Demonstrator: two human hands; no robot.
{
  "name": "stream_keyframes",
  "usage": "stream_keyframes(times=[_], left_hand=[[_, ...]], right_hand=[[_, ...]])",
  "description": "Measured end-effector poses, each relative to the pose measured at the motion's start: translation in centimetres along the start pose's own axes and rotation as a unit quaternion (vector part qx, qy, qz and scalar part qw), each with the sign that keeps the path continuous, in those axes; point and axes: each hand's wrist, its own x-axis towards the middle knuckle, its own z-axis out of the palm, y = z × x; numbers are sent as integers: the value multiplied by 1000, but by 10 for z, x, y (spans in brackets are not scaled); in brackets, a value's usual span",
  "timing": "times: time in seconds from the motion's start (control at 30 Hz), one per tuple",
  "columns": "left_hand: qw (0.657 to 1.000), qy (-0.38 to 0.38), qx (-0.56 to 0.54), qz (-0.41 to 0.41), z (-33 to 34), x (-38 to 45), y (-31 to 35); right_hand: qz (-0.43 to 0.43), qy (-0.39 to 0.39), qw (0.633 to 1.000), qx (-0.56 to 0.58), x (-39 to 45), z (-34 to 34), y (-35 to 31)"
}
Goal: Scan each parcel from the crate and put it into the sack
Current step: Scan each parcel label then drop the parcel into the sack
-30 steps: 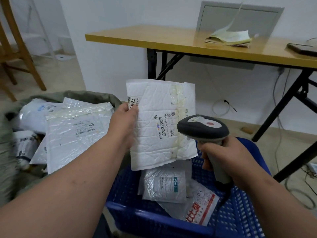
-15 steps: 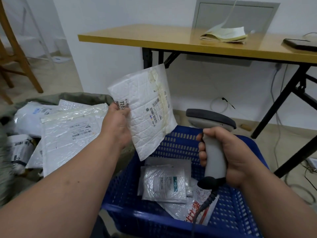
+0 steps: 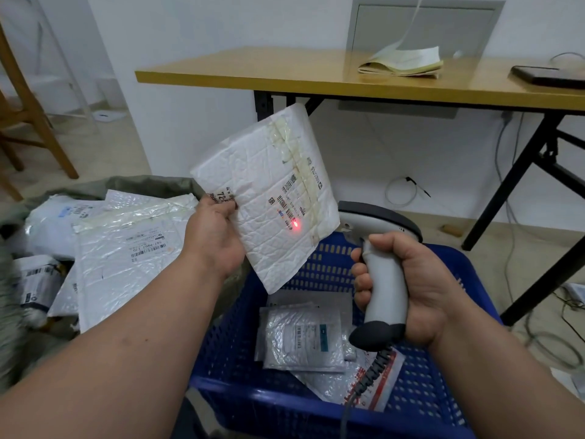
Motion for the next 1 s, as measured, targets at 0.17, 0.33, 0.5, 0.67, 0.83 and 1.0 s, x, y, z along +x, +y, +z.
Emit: stream_keyframes(times=[0.17,0.33,0.5,0.67,0.83,1.0], left_hand=[[1000,9,1,-4,2,-3,-2],[1000,12,-3,-7,1,-3,-1],[1000,20,5,-9,0,-6,1],[999,31,-2,9,-8,-12,15],[992,102,-35,59,-36,-11,56],[951,302,-30,68,-96,-2,98]], right_hand=[[0,4,1000,19,0,0,-2],[1,5,1000,22,0,-2,-2],[3,5,1000,-2,2,-1,-1],[-18,21,996,-86,10,5,2],[-49,26,986,-160,25,22,12],[-54,12,980,-192,42,40,26]])
